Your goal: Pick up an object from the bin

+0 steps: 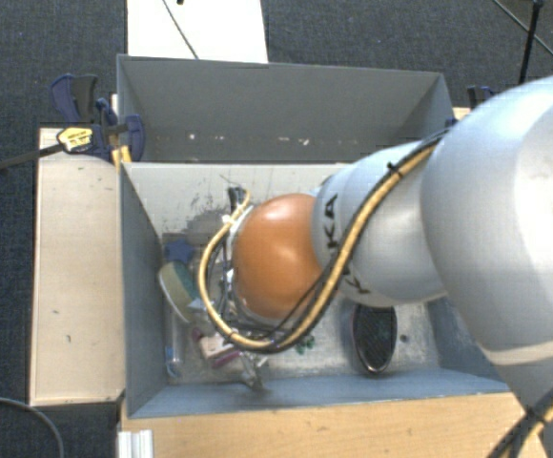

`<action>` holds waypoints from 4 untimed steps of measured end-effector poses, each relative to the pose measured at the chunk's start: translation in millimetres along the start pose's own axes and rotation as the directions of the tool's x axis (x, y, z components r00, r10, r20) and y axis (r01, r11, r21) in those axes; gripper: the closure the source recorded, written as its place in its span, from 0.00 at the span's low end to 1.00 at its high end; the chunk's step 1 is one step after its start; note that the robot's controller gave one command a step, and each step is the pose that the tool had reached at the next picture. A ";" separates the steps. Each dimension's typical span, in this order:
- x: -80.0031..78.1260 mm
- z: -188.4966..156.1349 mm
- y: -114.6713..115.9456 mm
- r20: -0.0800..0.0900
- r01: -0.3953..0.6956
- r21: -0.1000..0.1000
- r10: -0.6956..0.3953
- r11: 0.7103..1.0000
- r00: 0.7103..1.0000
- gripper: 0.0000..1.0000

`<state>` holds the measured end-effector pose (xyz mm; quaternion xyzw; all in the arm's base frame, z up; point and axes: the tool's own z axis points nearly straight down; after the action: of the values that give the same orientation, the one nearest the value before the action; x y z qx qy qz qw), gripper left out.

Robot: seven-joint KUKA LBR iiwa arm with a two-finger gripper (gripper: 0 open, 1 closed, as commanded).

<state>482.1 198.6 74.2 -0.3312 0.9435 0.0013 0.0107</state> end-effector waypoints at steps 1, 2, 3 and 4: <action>-1.8 -2.6 -0.5 0.006 -0.007 0.001 0.007 1.000 1.000 1.00; -21.3 -145.2 -19.7 -0.009 -0.028 0.000 0.028 1.000 1.000 1.00; -19.3 -140.3 -18.5 -0.018 -0.030 -0.004 0.030 1.000 0.999 0.00; 4.7 -11.7 -13.9 -0.027 -0.115 -0.004 0.115 0.993 0.993 0.00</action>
Offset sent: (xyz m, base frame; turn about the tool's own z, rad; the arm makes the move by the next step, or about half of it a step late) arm 0.0000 0.0000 0.0000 0.0000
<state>486.9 184.7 85.9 -0.2765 0.9610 0.0000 -0.0028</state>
